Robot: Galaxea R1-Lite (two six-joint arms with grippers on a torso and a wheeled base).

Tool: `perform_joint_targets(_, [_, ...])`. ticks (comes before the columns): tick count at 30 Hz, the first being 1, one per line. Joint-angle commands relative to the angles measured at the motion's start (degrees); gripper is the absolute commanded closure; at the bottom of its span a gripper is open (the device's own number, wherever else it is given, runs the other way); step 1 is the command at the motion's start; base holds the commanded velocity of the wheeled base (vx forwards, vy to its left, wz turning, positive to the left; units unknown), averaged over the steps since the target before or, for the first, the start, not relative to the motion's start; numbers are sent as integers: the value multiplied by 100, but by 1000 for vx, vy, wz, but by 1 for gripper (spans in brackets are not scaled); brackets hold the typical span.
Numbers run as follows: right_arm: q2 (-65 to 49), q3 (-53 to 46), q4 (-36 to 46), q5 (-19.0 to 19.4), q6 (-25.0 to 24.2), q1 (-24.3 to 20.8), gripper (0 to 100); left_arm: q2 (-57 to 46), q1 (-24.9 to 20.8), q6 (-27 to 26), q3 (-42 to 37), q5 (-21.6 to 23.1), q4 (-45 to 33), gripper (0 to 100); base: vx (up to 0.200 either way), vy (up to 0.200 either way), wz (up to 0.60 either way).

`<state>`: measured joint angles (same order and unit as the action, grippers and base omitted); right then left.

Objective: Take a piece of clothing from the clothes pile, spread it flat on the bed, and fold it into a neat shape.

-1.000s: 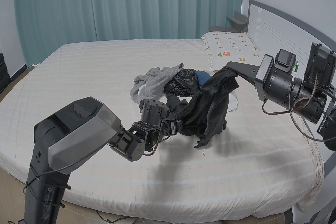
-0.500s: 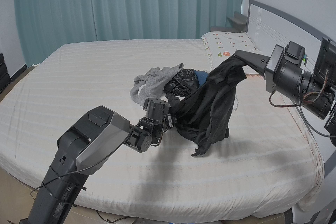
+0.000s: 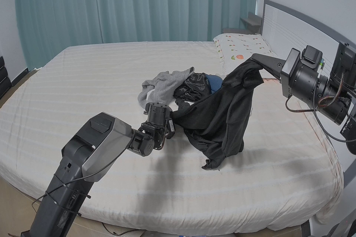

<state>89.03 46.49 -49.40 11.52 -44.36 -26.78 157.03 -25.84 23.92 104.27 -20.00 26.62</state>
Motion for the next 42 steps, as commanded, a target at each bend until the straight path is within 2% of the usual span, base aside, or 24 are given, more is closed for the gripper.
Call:
perform_joint_targets(1, [159,-44,0,8,-20,50,100,-401,-44,403,-231,32,-34,100,0,0,0])
perform_joint_targets(4, [264,-62,0,8,-46,85,100,-946,-61,755,-803,199,-43,100,0,0,0])
perform_joint_targets(6, [273,-62,0,8,-46,85,100,-981,-70,772,-838,216,-34,100,0,0,0])
perform_joint_targets(7, [378,-62,0,17,-55,112,100,-1631,-96,1036,-1550,541,-8,100,0,0,0])
perform_joint_targets(12, [651,-220,-9,26,-55,112,100,-2994,-105,1493,-2912,1113,1,100,0,0,0])
perform_joint_targets(13, [669,-220,-9,26,-55,112,100,-3038,-105,1502,-2947,1130,1,100,0,0,0])
perform_joint_targets(14, [827,-264,-9,17,-55,103,100,-3512,-105,1598,-3431,1324,-8,100,0,0,0])
perform_joint_targets(18, [1275,-273,-53,8,-64,85,100,-4391,-105,1730,-4169,1447,1,100,0,0,0])
perform_joint_targets(21, [1495,-220,-97,-9,-55,77,100,-4708,-105,1783,-4371,1447,1,100,0,0,0])
perform_joint_targets(25, [1794,-35,-764,-115,-20,59,100,-5086,-105,1765,-4494,1376,-26,100,0,0,0])
perform_joint_targets(26, [1714,132,-1151,-203,-11,121,100,-5244,-105,1774,-4476,1376,-26,100,0,0,0])
perform_joint_targets(29, [1389,360,-1415,-299,-37,244,100,-5657,-105,1853,-4503,1403,-34,100,0,0,0])
perform_joint_targets(34, [1187,53,-1415,-229,-134,165,100,-6052,-105,2082,-4907,1482,9,100,0,0,0])
perform_joint_targets(42, [2057,-141,-1450,-335,-143,-213,100,-5789,-105,2240,-5751,1499,423,100,0,0,0])
